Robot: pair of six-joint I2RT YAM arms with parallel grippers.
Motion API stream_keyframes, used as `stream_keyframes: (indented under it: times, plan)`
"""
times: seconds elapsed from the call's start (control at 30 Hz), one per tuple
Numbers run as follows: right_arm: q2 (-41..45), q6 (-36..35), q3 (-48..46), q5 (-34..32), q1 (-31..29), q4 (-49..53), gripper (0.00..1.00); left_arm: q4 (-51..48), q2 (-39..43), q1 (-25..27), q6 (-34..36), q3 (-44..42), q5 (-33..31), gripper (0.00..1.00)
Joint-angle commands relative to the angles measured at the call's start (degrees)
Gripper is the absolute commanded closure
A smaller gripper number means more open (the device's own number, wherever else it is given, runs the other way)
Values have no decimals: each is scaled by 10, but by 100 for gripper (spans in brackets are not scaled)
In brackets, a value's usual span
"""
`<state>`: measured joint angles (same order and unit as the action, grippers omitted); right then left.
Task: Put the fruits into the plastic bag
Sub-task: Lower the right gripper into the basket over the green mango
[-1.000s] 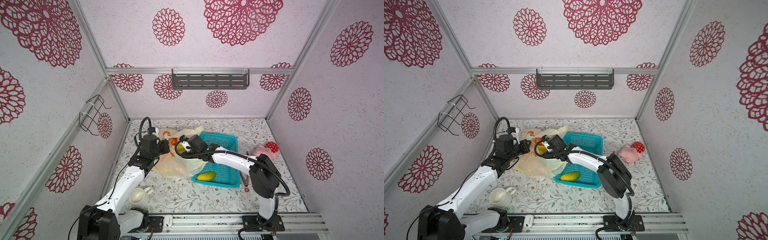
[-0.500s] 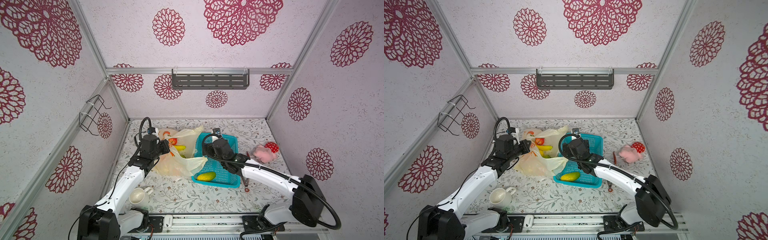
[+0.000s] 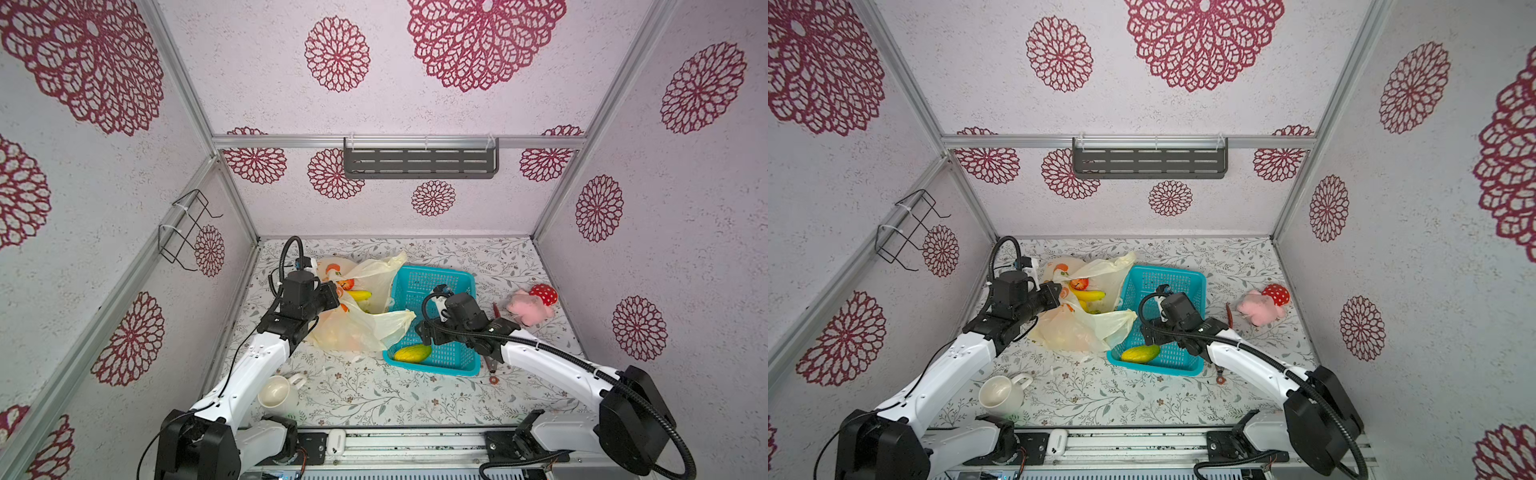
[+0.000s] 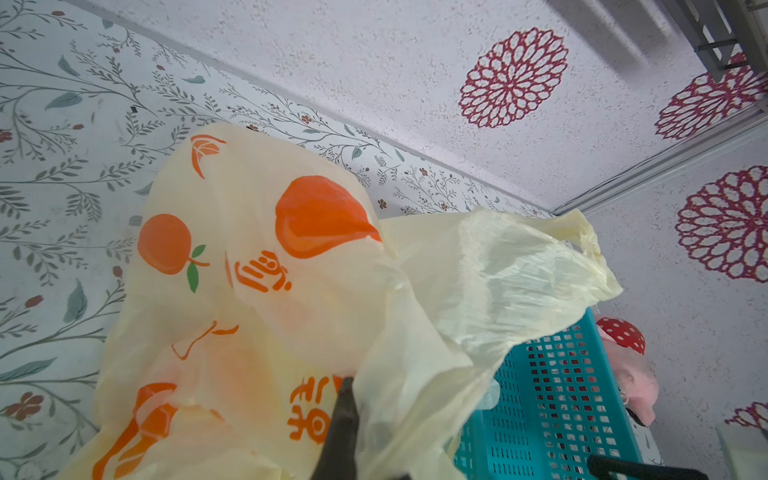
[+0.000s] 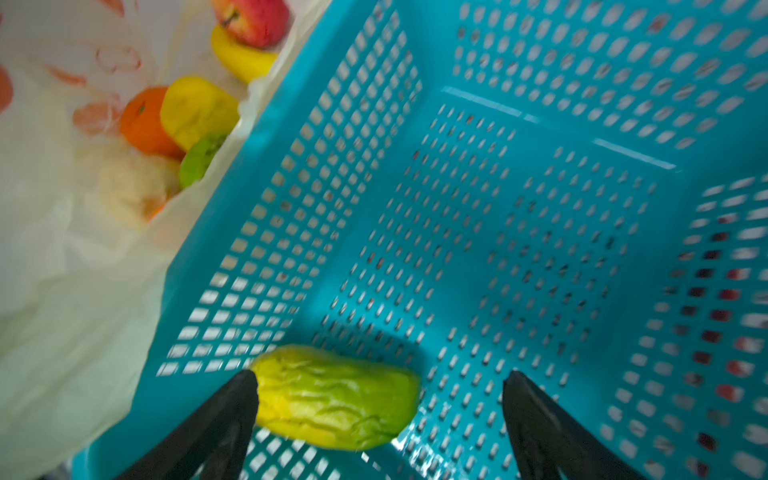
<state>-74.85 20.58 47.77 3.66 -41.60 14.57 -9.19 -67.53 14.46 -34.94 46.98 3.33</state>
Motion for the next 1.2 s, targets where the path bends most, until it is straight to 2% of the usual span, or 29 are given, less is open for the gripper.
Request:
stream_keyframes:
  times: [0.0,0.43,0.67,0.8,0.87,1.0,1.17]
  plan:
    - [-20,-25,26,86,-20,59,8,-1,-4,-4,5,5,-5,100]
    - [-89,-65,80,80,-39,158,8,28,-6,-3,-11,-8,-4,100]
    - [-172,-77,101,38,-52,164,9,44,-3,2,-30,-29,-6,100]
    - [-212,-54,104,35,-60,129,11,38,4,3,-31,-30,-13,100]
    - [-226,-39,108,26,-61,125,15,36,8,3,-29,-29,-14,100]
    - [-234,-3,110,-39,-60,140,26,33,10,3,-25,-28,-15,100]
    - [-210,70,91,-126,-52,162,23,36,3,4,-26,-28,-12,100]
